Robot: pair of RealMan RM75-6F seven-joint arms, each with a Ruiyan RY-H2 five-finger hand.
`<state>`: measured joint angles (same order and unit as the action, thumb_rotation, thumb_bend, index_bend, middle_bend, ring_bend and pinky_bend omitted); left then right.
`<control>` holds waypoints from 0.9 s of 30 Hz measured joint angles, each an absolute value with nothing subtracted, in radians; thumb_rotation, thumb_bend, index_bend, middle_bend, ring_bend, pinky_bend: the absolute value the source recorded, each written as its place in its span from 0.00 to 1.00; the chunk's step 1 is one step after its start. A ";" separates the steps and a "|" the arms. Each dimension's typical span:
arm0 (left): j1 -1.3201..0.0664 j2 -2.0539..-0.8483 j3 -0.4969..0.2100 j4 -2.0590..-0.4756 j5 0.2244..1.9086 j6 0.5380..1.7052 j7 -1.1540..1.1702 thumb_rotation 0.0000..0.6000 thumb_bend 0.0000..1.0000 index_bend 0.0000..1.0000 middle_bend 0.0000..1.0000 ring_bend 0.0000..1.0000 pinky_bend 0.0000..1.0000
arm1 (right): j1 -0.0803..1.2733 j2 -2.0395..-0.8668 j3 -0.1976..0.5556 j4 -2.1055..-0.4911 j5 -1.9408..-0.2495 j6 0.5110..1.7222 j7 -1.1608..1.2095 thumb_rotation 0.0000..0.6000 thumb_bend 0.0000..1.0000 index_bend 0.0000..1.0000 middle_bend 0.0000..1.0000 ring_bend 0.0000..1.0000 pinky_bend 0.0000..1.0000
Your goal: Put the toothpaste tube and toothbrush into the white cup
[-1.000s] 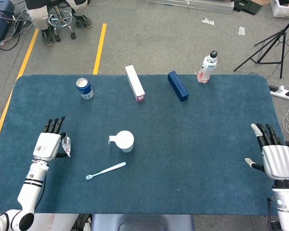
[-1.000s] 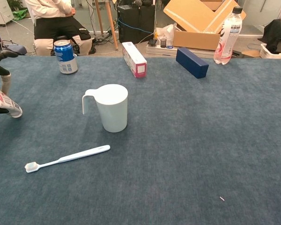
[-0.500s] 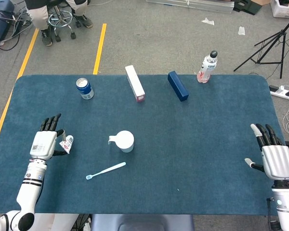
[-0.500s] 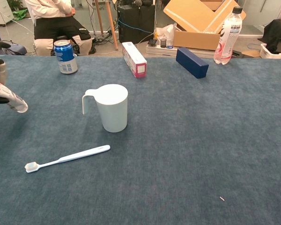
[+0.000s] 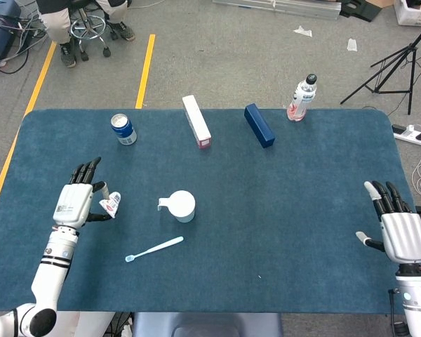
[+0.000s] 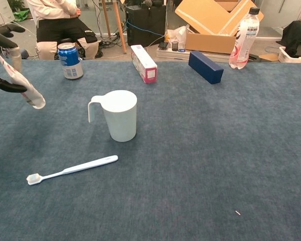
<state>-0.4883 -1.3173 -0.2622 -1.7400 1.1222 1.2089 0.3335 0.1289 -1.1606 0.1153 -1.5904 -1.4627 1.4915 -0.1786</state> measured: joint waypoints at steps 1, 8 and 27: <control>-0.493 -1.314 -0.270 -1.761 1.110 1.210 0.340 1.00 0.04 0.68 0.00 0.00 0.00 | 0.129 -1.160 0.115 -1.591 -1.464 1.492 -0.178 1.00 0.00 0.02 0.11 0.03 0.35; -0.532 -1.303 -0.314 -1.867 1.045 1.219 0.388 1.00 0.04 0.68 0.00 0.00 0.00 | 0.126 -1.156 0.114 -1.594 -1.468 1.498 -0.170 1.00 0.00 0.02 0.11 0.03 0.35; -0.637 -1.312 -0.383 -2.062 0.859 1.263 0.495 1.00 0.04 0.70 0.00 0.00 0.00 | 0.119 -1.146 0.108 -1.604 -1.486 1.510 -0.158 1.00 0.00 0.02 0.11 0.03 0.35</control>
<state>-0.6371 -1.3115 -0.3834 -2.0616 0.8589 1.2634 0.4949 0.1191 -1.1459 0.1083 -1.6042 -1.4864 1.5096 -0.1576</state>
